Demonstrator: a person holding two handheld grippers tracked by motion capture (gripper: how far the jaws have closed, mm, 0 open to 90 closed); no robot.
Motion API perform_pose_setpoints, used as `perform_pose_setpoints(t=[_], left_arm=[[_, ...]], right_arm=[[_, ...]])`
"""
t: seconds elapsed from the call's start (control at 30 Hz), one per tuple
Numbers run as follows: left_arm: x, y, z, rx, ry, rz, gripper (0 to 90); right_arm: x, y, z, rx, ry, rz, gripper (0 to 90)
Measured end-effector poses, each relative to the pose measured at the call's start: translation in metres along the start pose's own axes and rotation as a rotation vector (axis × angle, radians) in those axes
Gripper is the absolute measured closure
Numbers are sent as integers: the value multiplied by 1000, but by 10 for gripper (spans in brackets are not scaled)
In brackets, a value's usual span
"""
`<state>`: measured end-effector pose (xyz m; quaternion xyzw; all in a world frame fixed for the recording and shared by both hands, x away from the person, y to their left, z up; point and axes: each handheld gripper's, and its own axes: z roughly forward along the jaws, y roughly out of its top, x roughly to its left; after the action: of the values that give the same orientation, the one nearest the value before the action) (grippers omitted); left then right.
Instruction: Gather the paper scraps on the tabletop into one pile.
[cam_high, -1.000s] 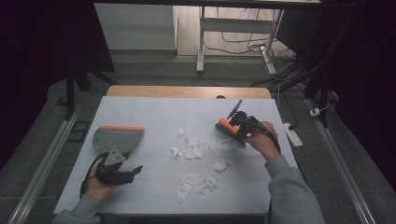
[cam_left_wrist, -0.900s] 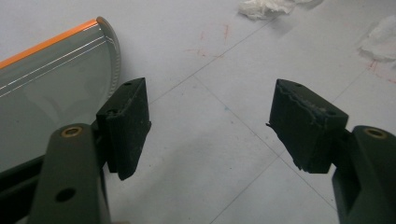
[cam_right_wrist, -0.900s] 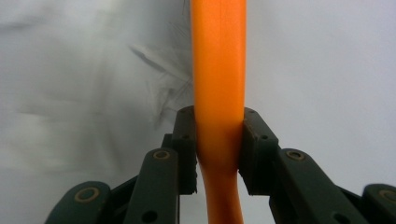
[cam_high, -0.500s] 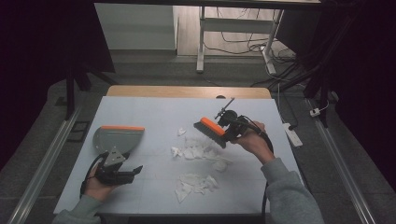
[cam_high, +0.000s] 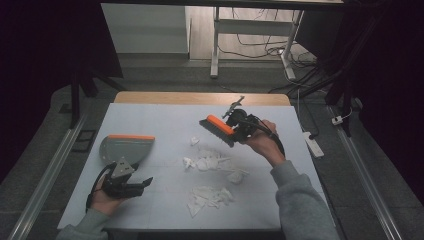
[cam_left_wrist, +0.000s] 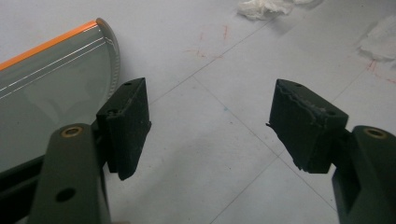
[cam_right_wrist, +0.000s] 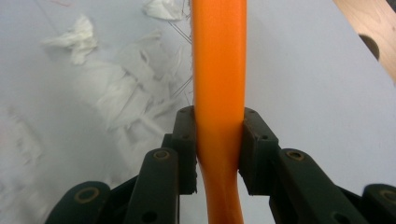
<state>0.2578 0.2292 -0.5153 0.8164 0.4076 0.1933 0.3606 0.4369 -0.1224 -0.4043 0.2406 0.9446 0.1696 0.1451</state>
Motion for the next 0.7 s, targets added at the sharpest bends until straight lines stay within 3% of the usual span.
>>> perform_pose_setpoints(t=[0.17, 0.3, 0.43, 0.7], left_arm=[[0, 0, 0, -5, -5, 0, 299], [1, -1, -1, -8, -5, -3, 299], [1, -1, -2, -13, -7, -8, 298], [2, -1, -2, -15, -8, -6, 298]], right_arm=[[-2, 29, 35, 68, -17, -78, 705], [-1, 49, 54, 87, -53, -122, 705], [-1, 62, 68, 131, -67, -155, 705], [8, 73, 84, 185, -41, -229, 706]])
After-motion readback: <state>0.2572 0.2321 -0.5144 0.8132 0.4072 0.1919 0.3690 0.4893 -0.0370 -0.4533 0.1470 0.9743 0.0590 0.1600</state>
